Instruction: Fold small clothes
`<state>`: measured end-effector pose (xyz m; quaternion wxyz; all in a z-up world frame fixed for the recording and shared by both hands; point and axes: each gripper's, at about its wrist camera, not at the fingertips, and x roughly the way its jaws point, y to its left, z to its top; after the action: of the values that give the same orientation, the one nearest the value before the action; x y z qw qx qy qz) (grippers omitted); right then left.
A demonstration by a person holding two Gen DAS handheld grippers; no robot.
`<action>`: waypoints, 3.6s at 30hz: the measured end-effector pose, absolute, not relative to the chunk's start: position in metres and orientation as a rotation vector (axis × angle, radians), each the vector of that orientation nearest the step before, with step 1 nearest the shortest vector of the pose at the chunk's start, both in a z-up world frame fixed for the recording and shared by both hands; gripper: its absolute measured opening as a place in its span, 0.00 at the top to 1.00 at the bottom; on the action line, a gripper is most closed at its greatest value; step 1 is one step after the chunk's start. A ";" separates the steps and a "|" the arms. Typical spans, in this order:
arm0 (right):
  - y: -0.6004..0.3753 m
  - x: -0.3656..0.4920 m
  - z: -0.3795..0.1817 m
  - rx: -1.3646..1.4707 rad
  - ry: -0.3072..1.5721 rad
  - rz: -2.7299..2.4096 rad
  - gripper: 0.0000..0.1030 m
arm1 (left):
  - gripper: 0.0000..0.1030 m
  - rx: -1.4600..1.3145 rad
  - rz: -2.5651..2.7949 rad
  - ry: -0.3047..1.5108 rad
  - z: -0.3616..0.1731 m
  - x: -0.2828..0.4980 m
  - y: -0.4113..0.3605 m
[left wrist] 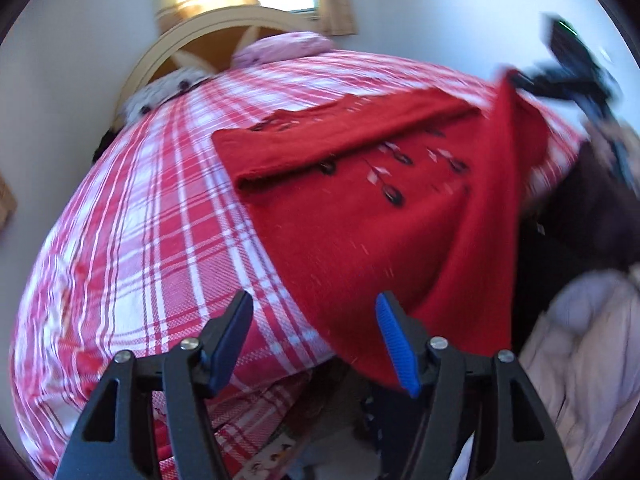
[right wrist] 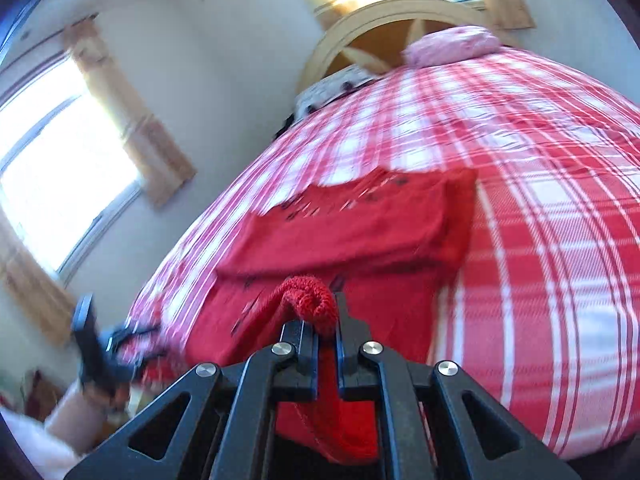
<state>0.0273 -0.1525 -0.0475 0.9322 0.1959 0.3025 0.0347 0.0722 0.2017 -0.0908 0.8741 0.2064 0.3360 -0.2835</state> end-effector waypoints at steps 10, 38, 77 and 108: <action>-0.164 0.059 -0.093 0.510 0.729 0.025 0.95 | 0.33 1.110 -0.754 0.354 -0.142 -0.023 0.165; -0.174 0.028 -0.094 0.606 0.694 0.034 0.95 | 0.88 0.817 -1.091 0.539 -0.127 0.022 0.146; -0.182 0.026 -0.112 0.676 0.727 0.020 0.95 | 0.36 1.616 -0.826 -0.045 -0.207 -0.064 0.187; -0.201 0.039 -0.124 0.717 0.738 0.015 0.94 | 0.41 -0.380 -0.701 1.021 -0.097 0.189 0.263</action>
<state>0.0386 -0.2008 -0.1237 0.8706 0.3427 0.3530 0.0073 0.1890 0.2631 -0.0968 0.7974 -0.1769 0.4756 -0.3264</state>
